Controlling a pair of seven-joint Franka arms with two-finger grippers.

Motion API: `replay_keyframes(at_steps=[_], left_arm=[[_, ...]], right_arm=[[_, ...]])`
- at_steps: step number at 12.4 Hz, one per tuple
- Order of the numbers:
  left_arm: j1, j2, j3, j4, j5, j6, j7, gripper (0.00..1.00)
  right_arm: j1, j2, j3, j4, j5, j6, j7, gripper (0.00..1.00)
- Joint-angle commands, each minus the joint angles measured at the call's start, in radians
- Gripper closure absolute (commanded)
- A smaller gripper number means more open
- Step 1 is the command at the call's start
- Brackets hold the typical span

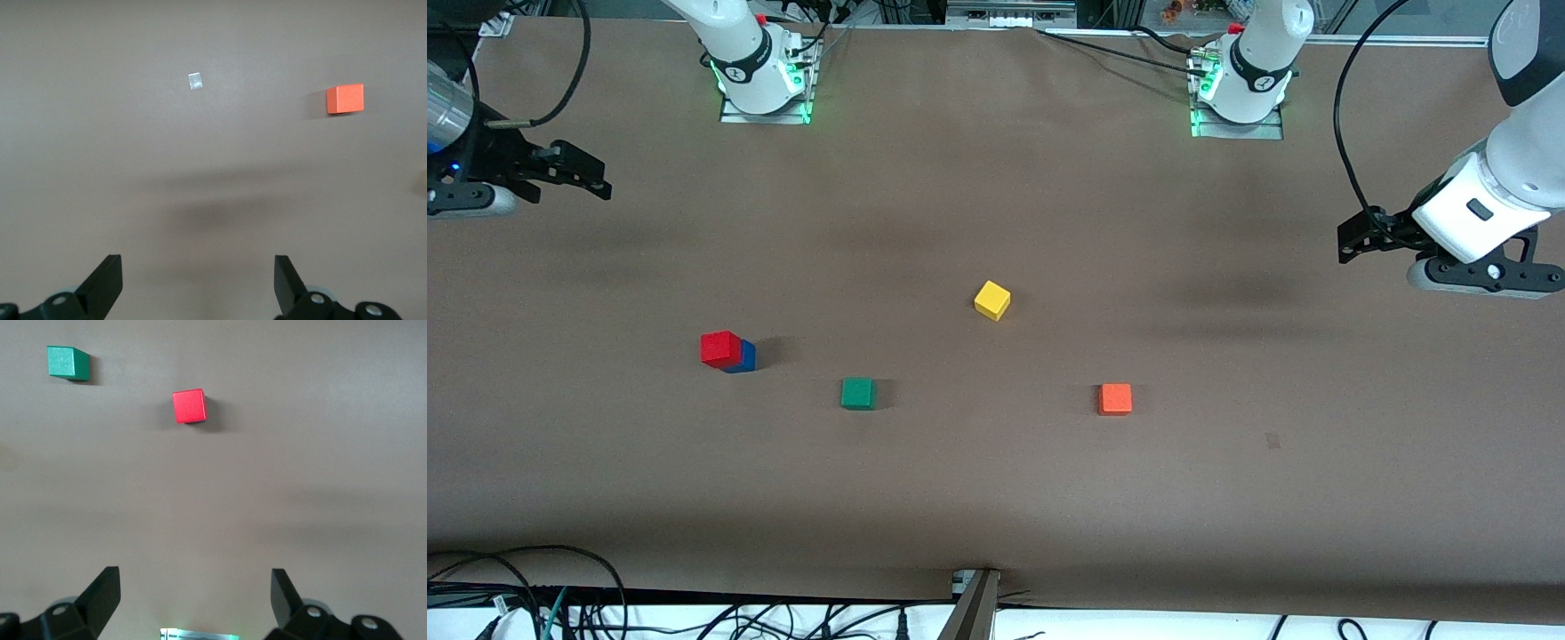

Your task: Pass red block to right arm, stack on blue

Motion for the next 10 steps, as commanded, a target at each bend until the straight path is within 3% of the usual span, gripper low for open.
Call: replay_keyframes(at_steps=[1,10], left_arm=[[-0.006,0.009,0.001,0.023,-0.012,-0.020,0.007,0.00],[-0.006,0.011,0.001,0.022,-0.012,-0.019,-0.007,0.00]], right_arm=[[-0.099,0.050,0.098,0.067,-0.011,-0.011,0.004,0.00],[-0.098,0.054,0.118,0.092,-0.007,-0.031,0.006,0.00]])
